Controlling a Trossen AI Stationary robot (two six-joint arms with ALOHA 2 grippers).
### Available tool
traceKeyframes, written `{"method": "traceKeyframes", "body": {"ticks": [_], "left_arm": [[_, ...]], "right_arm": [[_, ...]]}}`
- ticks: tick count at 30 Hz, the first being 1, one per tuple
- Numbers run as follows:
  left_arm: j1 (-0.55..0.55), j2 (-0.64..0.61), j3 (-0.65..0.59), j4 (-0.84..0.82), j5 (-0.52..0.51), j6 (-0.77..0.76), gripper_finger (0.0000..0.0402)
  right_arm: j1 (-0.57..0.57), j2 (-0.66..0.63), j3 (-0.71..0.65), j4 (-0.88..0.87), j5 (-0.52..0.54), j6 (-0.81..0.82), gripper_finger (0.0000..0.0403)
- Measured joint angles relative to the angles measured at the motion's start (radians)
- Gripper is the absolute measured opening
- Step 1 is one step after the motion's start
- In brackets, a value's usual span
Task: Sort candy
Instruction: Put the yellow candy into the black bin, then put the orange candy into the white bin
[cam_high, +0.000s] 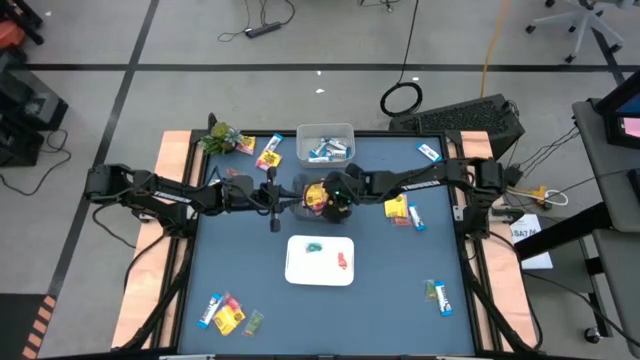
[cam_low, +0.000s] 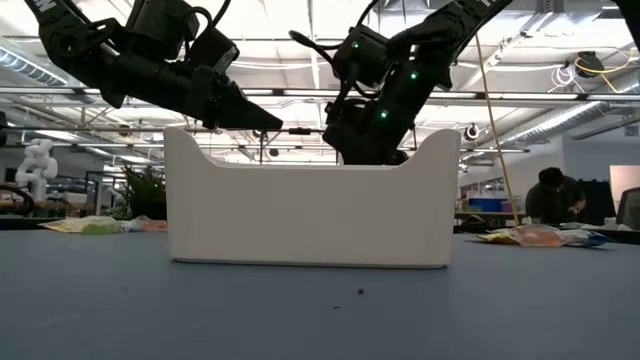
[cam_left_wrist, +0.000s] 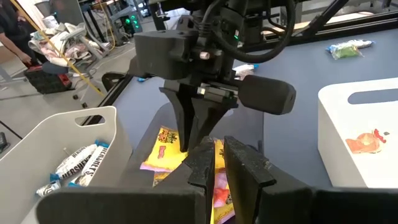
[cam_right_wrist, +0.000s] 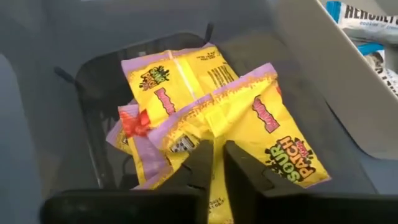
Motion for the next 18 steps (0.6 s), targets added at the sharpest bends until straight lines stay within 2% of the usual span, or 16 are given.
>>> {"method": "traceKeyframes", "body": {"ticks": [7, 10, 13, 18], "left_arm": [[0.000, 0.000, 0.000, 0.000, 0.000, -0.003, 0.0044], [0.000, 0.000, 0.000, -0.006, -0.003, -0.002, 0.0044], [0.000, 0.000, 0.000, -0.013, -0.012, -0.002, 0.0044], [0.000, -0.001, 0.001, -0.060, -0.090, -0.010, 0.0044]], "right_arm": [[0.030, -0.024, 0.004, -0.014, 0.004, -0.068, 0.0145], [0.057, -0.061, 0.005, -0.025, 0.009, -0.101, 0.0168], [0.100, -0.109, 0.005, -0.055, 0.058, -0.126, 0.0140], [0.176, -0.189, -0.048, -0.058, 0.183, -0.185, 0.0021]]}}
